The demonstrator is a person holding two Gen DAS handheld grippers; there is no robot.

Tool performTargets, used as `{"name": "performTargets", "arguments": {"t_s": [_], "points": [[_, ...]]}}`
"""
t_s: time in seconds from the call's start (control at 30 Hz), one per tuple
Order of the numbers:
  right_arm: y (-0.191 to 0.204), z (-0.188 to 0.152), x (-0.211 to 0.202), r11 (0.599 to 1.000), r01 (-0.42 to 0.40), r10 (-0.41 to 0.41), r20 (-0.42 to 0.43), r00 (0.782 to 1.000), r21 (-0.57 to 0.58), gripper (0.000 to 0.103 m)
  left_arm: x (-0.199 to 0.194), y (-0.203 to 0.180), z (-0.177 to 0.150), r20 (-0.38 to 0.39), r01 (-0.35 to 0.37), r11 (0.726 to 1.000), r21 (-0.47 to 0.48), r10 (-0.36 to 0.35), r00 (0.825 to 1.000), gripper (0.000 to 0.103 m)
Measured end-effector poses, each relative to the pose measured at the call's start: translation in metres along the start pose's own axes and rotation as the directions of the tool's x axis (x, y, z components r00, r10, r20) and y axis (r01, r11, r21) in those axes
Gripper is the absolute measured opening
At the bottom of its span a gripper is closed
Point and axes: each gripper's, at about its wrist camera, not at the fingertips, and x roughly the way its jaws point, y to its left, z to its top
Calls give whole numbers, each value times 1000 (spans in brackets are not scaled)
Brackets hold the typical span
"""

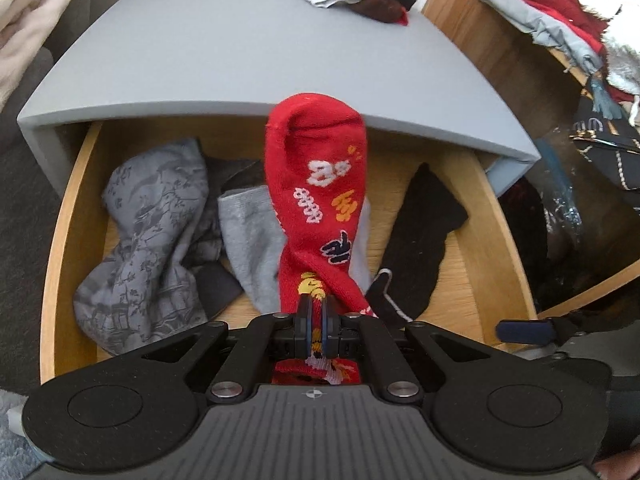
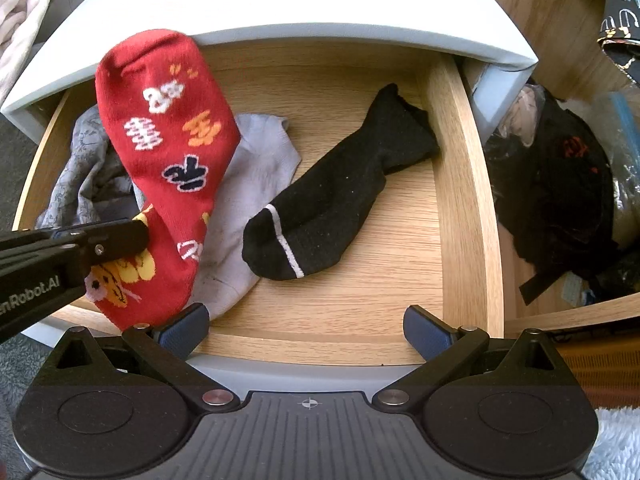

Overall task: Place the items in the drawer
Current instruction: 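Lift the red sock with the left tool and lower it into the drawer, then open the left tool to release the red sock in the drawer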

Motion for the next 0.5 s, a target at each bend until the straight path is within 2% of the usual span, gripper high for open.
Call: {"name": "performTargets", "arguments": {"t_s": [0.27,0.5], "points": [[0,0,0,1000,0,0,1,1000,0,103,3,15,3,2,-68,997,-47,69,998,5],[-1,-1,-1,1000,2,-2,3,1000,1,103,12,11,13,0,-81,997,-5,81,997,5]]}}
